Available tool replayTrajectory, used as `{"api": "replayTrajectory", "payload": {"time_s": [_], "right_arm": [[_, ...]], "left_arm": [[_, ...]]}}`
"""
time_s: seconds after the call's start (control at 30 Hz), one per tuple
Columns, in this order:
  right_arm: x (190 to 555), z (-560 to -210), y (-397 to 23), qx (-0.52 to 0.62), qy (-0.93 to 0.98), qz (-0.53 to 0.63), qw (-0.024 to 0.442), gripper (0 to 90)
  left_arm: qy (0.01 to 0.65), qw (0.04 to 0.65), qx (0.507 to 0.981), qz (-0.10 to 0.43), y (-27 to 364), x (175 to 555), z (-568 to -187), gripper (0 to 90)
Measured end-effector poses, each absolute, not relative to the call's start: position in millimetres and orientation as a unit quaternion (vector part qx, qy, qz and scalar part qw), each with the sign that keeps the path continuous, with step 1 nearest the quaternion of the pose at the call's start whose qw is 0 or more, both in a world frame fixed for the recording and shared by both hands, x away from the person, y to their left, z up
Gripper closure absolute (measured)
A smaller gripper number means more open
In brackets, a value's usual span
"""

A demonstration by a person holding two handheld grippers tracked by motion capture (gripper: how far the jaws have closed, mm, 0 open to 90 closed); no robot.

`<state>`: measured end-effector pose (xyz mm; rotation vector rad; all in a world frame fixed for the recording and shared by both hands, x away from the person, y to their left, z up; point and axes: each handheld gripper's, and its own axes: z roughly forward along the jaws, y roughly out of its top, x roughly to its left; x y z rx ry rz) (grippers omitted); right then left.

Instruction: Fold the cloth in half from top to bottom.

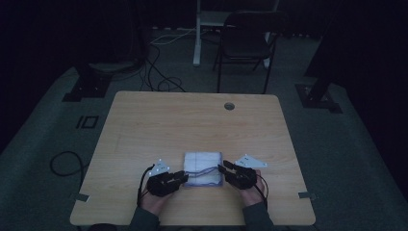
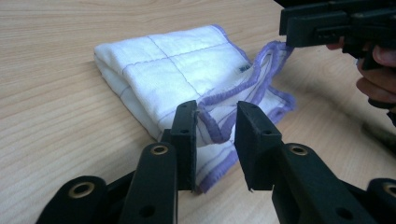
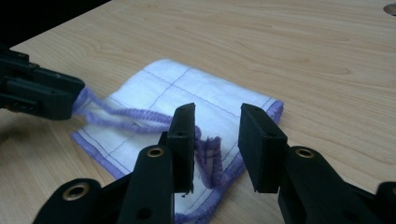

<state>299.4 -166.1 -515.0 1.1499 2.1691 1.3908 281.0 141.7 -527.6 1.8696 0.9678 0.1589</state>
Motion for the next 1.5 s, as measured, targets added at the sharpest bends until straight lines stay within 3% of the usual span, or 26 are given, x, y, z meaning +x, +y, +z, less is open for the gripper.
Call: {"api": "replayTrajectory", "payload": {"time_s": [0.3,0.9,1.5], "right_arm": [[300,-512,-169,0.408,0.754,0.488,0.166,66.6],[315,-526,-193,0.451,0.745,0.454,0.188,60.1],[337,-536,-223,0.500,0.730,0.406,0.229,58.4]], "left_arm": [[0.406,0.503,0.759,0.081,148,288,-520,69.4],[0.404,0.445,0.792,0.107,143,292,-542,68.5],[0.444,0.450,0.760,0.150,174,302,-531,66.7]]}}
